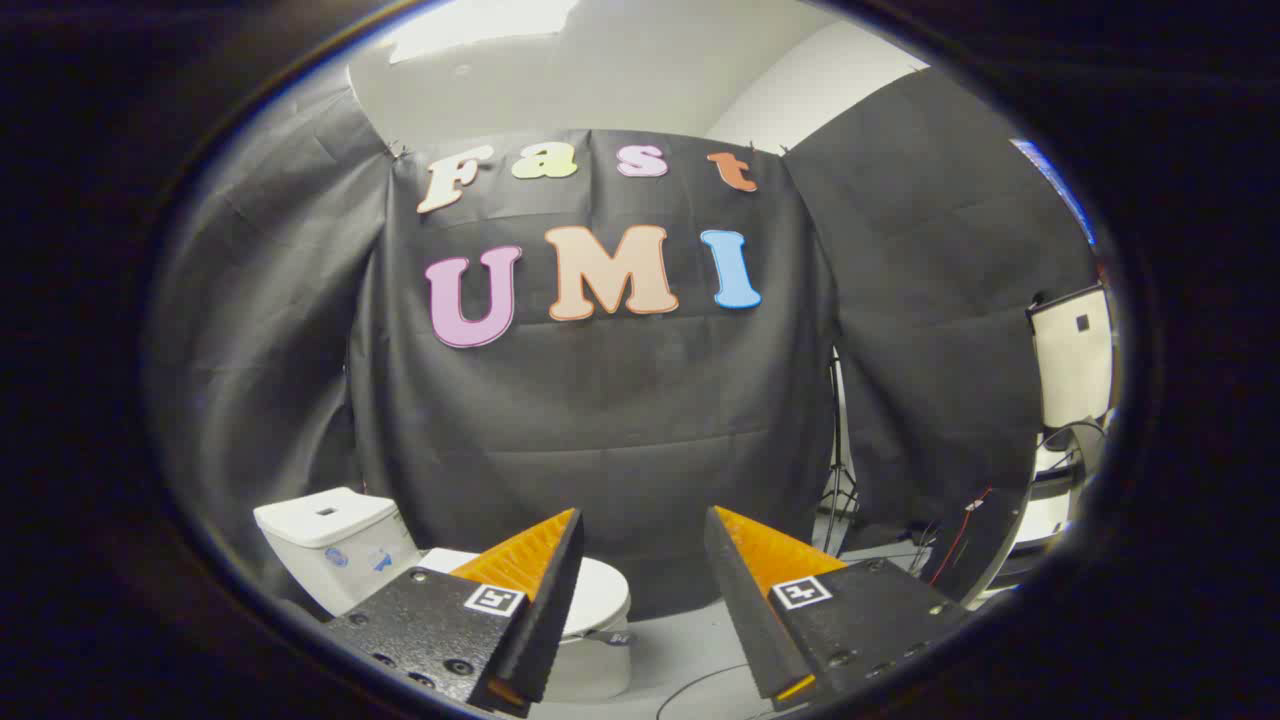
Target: Open the toilet lid.
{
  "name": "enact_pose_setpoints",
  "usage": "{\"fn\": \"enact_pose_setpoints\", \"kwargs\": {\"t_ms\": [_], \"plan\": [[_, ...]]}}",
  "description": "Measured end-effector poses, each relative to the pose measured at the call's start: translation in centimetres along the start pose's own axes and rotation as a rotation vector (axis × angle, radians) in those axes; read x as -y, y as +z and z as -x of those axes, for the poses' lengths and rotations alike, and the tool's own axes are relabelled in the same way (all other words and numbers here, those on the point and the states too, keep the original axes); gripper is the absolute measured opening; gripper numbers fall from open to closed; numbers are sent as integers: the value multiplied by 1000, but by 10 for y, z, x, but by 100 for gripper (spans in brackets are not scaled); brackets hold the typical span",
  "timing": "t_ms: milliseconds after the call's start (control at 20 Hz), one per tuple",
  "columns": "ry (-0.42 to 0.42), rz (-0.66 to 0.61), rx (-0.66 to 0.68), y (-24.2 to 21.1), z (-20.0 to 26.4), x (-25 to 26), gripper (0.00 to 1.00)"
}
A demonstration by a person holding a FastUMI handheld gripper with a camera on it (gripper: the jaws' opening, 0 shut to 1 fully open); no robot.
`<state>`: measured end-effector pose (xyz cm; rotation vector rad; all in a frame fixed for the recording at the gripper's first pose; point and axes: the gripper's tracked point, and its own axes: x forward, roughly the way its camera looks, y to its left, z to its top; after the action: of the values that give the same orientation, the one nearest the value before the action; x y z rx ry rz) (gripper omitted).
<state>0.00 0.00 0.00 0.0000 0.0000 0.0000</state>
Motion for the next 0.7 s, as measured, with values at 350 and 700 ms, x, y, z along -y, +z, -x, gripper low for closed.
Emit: {"fn": "enact_pose_setpoints", "kwargs": {"t_ms": [350,700], "plan": [[0,-13,-47,-12,-5,3,75],[-13,-12,-79,-17,-4,4,75]]}}
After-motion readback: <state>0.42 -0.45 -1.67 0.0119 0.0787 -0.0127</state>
